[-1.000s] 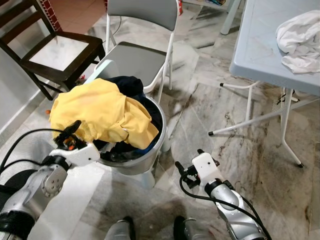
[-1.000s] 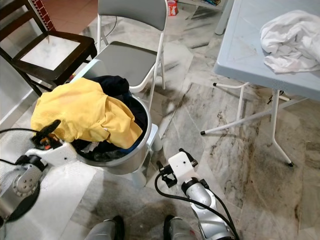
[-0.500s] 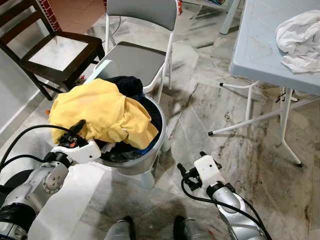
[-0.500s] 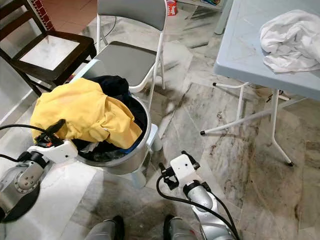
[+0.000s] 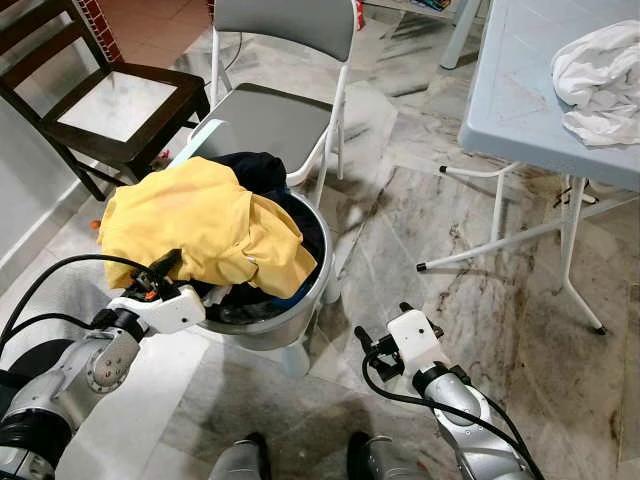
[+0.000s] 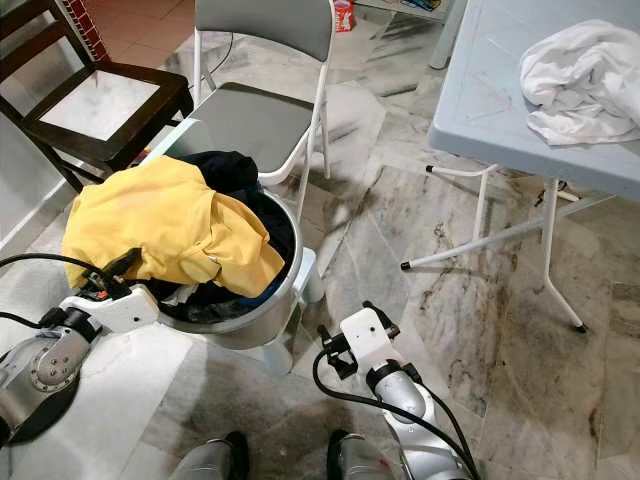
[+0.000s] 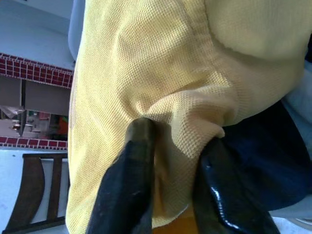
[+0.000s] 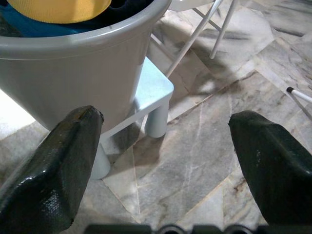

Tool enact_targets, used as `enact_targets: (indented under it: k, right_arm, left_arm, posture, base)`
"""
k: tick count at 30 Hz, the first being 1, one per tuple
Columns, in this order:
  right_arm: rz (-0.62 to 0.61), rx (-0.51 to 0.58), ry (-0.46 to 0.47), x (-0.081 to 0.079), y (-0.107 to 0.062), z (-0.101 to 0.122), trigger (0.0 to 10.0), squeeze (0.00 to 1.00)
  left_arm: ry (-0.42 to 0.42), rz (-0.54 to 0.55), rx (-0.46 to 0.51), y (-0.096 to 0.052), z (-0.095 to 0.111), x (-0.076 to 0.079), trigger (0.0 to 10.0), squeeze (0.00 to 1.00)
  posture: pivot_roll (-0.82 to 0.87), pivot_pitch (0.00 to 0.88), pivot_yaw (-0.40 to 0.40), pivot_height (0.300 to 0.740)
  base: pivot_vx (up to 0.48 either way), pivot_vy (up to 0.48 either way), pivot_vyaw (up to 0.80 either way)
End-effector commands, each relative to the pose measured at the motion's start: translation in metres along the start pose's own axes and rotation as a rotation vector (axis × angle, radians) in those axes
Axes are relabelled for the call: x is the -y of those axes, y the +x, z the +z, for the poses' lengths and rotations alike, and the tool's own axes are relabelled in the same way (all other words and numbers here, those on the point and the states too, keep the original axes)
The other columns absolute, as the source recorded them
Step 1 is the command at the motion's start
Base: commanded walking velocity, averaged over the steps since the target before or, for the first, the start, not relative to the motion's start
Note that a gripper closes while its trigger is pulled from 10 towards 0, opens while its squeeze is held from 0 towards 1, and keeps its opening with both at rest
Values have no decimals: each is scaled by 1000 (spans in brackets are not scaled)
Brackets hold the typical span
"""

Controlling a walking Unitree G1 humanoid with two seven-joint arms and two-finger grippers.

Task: Hang hanger

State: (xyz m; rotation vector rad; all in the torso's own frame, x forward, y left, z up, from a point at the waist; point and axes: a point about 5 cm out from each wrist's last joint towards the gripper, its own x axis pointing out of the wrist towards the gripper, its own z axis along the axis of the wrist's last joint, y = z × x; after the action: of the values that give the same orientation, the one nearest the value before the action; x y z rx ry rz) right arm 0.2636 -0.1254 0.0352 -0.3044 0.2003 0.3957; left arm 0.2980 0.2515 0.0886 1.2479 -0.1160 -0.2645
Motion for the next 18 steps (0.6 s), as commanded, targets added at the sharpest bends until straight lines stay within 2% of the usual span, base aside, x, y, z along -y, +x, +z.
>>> enact_targets:
  k: [1,18]
  right_arm:
    - [4,-13,-1,-2,-2,-3,10000,0]
    - [2,-11,2,-2,0,-3,10000,0]
  left_arm:
    - [-3,-19,-9,-5,-3,6,0,0]
    - [-15,-10,-5,-2,-3,6,0,0]
  posture:
    - [19,243,10,740]
    - [20,236,14,740]
  base:
    - [0,0,0]
    - [0,0,0]
